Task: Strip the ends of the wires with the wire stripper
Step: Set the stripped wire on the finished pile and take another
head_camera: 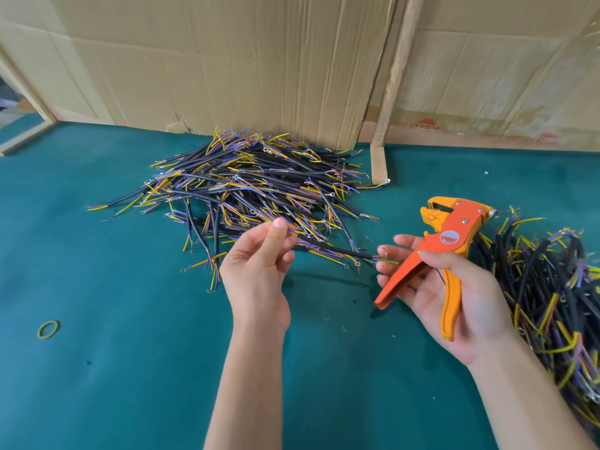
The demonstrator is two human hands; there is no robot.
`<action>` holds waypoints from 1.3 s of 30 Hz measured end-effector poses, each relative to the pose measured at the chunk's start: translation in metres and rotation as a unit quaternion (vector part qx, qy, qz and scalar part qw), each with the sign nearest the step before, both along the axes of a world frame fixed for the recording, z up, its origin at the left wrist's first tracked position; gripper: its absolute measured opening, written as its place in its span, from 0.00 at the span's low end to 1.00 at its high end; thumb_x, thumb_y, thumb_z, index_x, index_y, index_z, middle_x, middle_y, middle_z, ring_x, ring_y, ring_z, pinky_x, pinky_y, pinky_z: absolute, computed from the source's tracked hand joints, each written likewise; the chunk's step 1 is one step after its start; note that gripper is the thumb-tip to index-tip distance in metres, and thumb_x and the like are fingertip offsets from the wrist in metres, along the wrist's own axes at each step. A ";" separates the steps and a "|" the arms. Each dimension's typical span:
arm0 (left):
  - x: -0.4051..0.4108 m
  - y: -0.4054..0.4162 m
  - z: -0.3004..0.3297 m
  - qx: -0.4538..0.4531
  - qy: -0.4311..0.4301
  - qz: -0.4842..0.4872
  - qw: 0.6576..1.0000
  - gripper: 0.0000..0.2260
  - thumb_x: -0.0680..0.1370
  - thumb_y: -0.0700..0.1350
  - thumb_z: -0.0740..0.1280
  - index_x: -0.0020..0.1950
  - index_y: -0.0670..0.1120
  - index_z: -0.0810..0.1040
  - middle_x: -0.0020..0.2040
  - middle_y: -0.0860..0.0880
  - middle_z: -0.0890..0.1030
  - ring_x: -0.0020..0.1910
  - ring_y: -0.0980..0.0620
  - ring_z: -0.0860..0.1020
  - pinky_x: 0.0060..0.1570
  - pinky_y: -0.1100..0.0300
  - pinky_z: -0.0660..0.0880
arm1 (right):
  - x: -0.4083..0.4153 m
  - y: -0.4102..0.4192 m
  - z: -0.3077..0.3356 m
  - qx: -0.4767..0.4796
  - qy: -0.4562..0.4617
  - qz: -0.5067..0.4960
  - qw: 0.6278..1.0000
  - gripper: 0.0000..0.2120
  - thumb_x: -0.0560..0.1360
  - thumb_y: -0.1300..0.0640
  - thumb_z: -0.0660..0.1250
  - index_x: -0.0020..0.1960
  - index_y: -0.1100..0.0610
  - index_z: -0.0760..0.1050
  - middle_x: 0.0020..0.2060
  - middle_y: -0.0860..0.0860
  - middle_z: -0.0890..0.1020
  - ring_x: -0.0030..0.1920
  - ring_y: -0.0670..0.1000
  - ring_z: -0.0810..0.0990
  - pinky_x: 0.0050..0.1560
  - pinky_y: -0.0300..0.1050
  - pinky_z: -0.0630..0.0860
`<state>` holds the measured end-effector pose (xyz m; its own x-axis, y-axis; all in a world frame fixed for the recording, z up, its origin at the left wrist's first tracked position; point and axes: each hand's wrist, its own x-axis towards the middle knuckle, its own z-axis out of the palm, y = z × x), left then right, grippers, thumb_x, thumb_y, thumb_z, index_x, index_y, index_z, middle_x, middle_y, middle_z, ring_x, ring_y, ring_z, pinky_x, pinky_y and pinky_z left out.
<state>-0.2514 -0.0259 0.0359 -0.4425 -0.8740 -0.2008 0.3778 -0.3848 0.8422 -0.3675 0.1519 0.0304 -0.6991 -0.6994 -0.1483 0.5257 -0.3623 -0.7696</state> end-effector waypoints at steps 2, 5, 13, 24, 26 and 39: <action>-0.001 0.000 -0.001 0.000 -0.003 0.004 1.000 0.03 0.76 0.40 0.74 0.43 0.44 0.83 0.39 0.47 0.84 0.35 0.55 0.81 0.33 0.68 0.75 | 0.000 0.000 -0.001 -0.001 0.005 0.000 1.000 0.23 0.70 0.59 0.67 0.64 0.66 0.75 0.56 0.68 0.82 0.50 0.64 0.84 0.50 0.54 0.83; -0.002 0.000 -0.003 -0.026 -0.014 0.015 0.999 0.03 0.76 0.39 0.74 0.46 0.40 0.83 0.37 0.47 0.83 0.34 0.54 0.81 0.31 0.67 0.74 | 0.000 0.000 -0.001 0.003 0.019 0.006 1.000 0.23 0.71 0.59 0.66 0.65 0.65 0.74 0.57 0.69 0.82 0.50 0.64 0.84 0.50 0.55 0.83; -0.002 0.003 -0.001 -0.104 -0.059 0.039 0.992 0.06 0.75 0.38 0.75 0.42 0.46 0.81 0.34 0.48 0.84 0.31 0.55 0.81 0.29 0.67 0.73 | 0.000 -0.001 0.000 0.022 0.030 0.032 0.999 0.28 0.65 0.58 0.72 0.63 0.66 0.75 0.51 0.68 0.82 0.45 0.63 0.83 0.49 0.55 0.83; -0.004 0.012 -0.003 -0.296 -0.279 0.157 0.900 0.17 0.70 0.43 0.77 0.54 0.49 0.73 0.49 0.52 0.77 0.51 0.50 0.77 0.55 0.51 0.74 | 0.002 0.000 0.000 -0.008 0.004 0.007 1.000 0.22 0.69 0.60 0.69 0.62 0.65 0.75 0.44 0.63 0.81 0.43 0.60 0.82 0.47 0.54 0.83; -0.008 0.019 -0.002 -0.385 -0.276 0.144 0.869 0.14 0.71 0.41 0.76 0.53 0.49 0.77 0.54 0.51 0.74 0.55 0.47 0.74 0.58 0.53 0.72 | 0.002 -0.001 0.001 0.003 0.006 0.007 1.000 0.27 0.65 0.58 0.72 0.62 0.65 0.75 0.44 0.63 0.81 0.43 0.60 0.82 0.47 0.55 0.83; -0.025 0.045 -0.014 -0.587 -0.301 0.040 0.750 0.23 0.70 0.40 0.75 0.64 0.52 0.80 0.83 0.41 0.46 0.81 0.39 0.42 0.76 0.43 0.58 | -0.001 -0.002 0.000 0.008 -0.025 -0.019 0.999 0.27 0.63 0.60 0.74 0.61 0.65 0.76 0.44 0.64 0.82 0.44 0.61 0.83 0.47 0.55 0.83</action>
